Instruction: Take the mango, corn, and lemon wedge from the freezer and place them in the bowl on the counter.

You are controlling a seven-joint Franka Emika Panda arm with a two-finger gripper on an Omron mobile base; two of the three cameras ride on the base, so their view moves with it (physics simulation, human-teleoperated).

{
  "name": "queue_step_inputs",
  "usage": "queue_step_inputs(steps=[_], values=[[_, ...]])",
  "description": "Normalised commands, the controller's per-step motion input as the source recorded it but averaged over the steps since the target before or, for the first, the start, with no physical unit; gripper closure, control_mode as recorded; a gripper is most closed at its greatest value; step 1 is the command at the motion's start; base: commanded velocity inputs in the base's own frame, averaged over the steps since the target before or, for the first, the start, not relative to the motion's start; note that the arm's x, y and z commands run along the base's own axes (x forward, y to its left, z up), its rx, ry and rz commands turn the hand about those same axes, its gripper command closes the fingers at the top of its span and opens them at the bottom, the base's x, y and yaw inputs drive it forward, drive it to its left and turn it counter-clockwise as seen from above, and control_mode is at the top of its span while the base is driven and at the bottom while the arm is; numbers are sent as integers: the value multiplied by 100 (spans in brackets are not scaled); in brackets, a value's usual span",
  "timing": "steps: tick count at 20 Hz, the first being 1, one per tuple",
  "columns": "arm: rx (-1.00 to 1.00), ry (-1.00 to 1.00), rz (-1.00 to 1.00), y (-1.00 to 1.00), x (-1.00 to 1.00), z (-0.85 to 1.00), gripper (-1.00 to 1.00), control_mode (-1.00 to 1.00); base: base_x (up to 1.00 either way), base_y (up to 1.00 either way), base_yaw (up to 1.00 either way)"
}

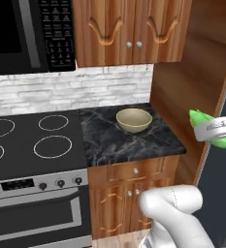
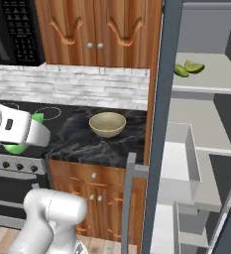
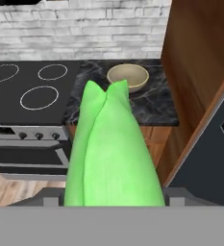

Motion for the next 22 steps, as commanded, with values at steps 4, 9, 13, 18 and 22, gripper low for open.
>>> queue_step_inputs(steps=[4,9,13,18,22], values=[[0,0,0,0,0,0,100,100,53,0,0],[0,0,0,0,0,0,100,100,41,0,0],[0,0,0,0,0,0,100,100,56,0,0],[0,0,0,0,0,0,100,100,59,0,0],[0,5,0,0,24,-13,100,-100,24,0,0]])
